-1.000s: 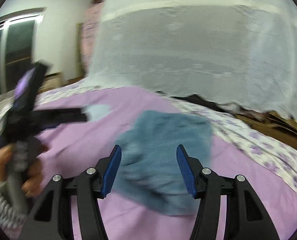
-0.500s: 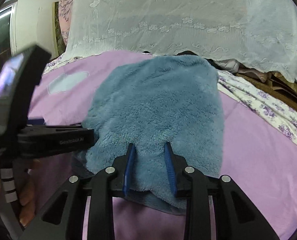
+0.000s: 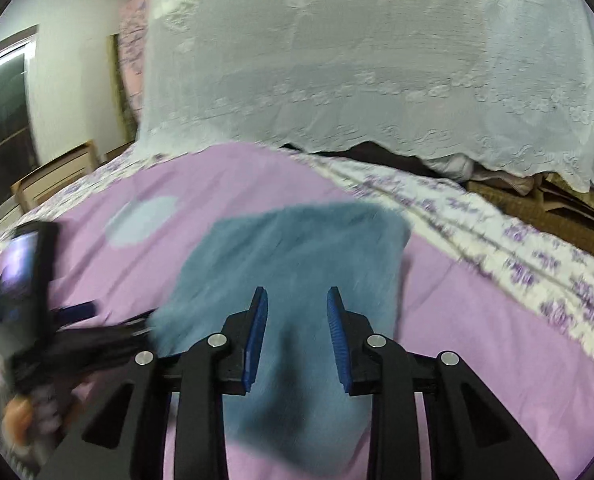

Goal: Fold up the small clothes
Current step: 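Press and smooth the folded jacket with the right gripper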

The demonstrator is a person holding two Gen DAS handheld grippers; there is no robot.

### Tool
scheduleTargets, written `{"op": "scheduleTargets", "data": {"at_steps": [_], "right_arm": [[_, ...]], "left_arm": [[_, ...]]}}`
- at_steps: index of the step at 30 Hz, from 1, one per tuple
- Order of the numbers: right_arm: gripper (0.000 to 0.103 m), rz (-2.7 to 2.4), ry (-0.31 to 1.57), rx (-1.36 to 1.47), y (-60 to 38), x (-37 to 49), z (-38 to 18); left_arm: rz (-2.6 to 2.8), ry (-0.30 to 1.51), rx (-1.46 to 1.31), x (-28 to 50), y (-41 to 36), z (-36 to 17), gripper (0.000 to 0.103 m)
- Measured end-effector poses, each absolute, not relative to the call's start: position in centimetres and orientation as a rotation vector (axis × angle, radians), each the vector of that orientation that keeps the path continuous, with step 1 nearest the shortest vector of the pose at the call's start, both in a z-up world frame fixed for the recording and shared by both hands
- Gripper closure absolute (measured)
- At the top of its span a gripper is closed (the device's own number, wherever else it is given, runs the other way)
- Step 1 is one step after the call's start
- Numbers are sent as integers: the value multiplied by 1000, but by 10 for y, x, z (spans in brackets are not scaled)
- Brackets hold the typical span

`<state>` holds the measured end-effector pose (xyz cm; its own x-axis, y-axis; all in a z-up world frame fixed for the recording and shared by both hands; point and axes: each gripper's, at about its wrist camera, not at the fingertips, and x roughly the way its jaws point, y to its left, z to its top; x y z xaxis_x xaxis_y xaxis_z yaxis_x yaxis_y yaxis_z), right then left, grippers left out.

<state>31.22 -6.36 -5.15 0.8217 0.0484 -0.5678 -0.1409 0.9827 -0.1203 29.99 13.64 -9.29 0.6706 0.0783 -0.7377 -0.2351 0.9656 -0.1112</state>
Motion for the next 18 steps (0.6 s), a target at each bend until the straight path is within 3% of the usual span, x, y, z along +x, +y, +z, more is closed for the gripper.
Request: {"op": "scheduleTargets", "data": {"at_steps": [4, 9, 12, 18], "right_arm": [[74, 64, 609, -169, -69, 354, -52], [73, 61, 695, -153, -70, 405, -89], [72, 50, 718, -233, -60, 413, -127], [74, 79, 695, -165, -72, 407, -122]], "left_arm": [[99, 758, -190, 306, 120, -79, 4], [139, 866, -83, 339, 95, -119, 4], [154, 865, -83, 341, 94, -122, 4], [173, 826, -45, 331, 89, -122, 4]]}}
